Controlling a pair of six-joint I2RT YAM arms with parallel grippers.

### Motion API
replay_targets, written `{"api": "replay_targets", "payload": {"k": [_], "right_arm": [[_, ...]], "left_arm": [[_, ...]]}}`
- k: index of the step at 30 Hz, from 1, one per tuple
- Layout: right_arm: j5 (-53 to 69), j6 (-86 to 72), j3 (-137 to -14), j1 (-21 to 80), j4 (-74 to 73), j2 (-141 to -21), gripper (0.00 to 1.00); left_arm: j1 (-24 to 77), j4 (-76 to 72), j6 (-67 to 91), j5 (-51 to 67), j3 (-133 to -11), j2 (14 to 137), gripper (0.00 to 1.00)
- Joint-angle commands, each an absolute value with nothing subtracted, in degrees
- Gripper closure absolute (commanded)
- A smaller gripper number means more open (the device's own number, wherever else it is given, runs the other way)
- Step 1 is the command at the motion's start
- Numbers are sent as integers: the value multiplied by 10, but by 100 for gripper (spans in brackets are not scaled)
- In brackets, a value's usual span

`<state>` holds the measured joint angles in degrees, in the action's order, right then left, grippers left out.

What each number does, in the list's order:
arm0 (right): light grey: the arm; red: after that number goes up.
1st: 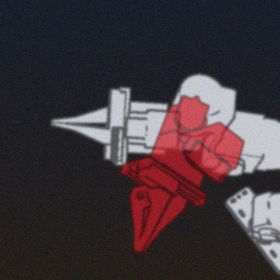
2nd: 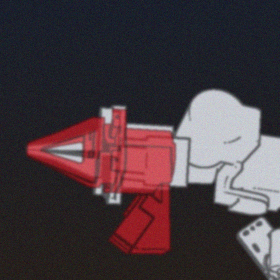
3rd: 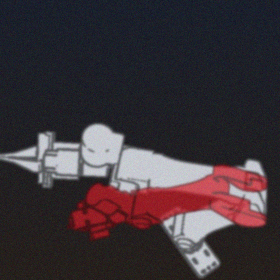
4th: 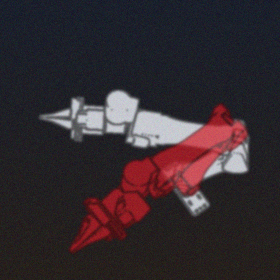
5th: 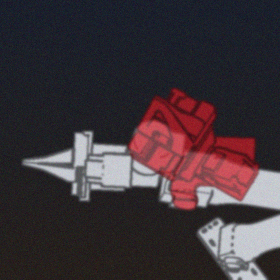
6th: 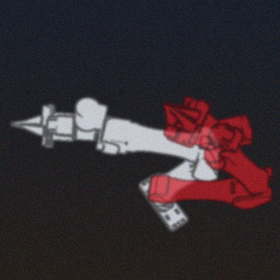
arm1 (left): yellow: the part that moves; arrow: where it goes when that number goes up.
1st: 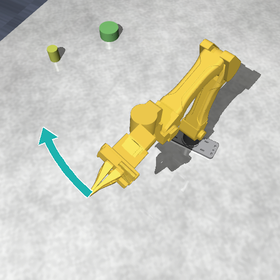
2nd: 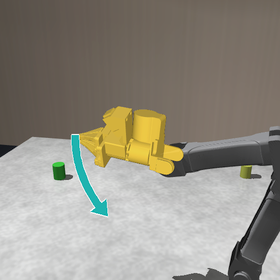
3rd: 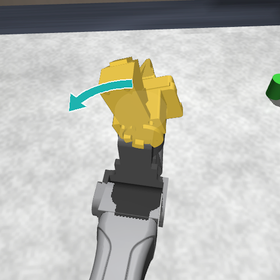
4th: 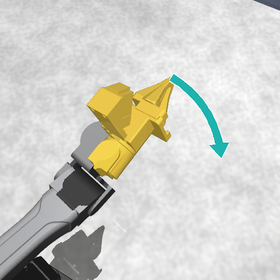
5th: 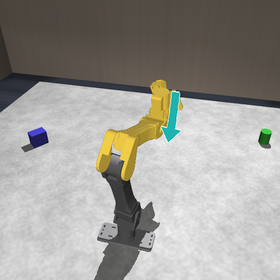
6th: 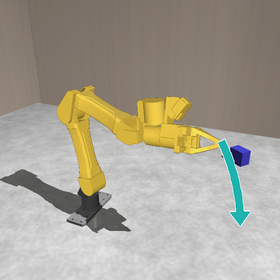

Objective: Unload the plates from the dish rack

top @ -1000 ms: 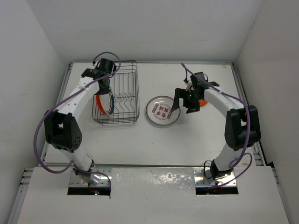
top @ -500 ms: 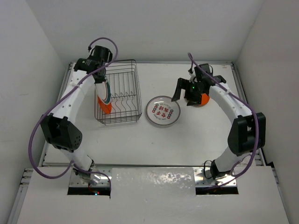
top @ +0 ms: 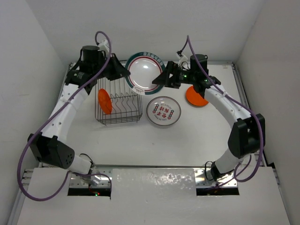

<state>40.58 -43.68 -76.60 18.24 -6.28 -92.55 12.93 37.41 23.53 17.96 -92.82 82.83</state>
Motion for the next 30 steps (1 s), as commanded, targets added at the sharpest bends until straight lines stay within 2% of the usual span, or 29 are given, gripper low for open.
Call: {"api": "replay_targets", "payload": {"k": [1, 4, 5, 6, 7, 8, 9, 10, 11, 14, 17, 26, 30], "right_arm": [[403, -431, -793, 183, -34, -948, 11], [392, -430, -795, 183, -33, -950, 39], [385, -424, -795, 182, -35, -947, 77], [350, -418, -791, 183, -57, -936, 96], [350, -411, -787, 182, -67, -929, 100], [319, -401, -777, 182, -87, -925, 100], [302, -396, -774, 178, -106, -920, 100], [268, -391, -772, 175, -126, -915, 100], [255, -385, -762, 171, -162, -914, 100], [254, -381, -716, 142, -178, -911, 100], [265, -359, -676, 124, -179, -912, 100], [301, -307, -648, 113, -177, -985, 96], [304, -284, -657, 117, -197, -1019, 85]], "left_arm": [[126, 196, 344, 395, -862, 842, 100], [126, 133, 379, 442, -821, 846, 100], [126, 138, 378, 439, -817, 846, 97], [125, 155, 361, 417, -823, 851, 83], [124, 179, 347, 392, -832, 854, 73], [124, 265, 330, 355, -847, 860, 59], [124, 309, 315, 258, -867, 873, 40], [125, 349, 286, 209, -903, 878, 3], [124, 419, 273, 160, -920, 882, 0], [124, 519, 240, -104, -980, 879, 0], [124, 564, 208, -209, -983, 869, 0], [124, 579, 182, -237, -929, 860, 0], [124, 584, 172, -243, -923, 864, 0]]}}
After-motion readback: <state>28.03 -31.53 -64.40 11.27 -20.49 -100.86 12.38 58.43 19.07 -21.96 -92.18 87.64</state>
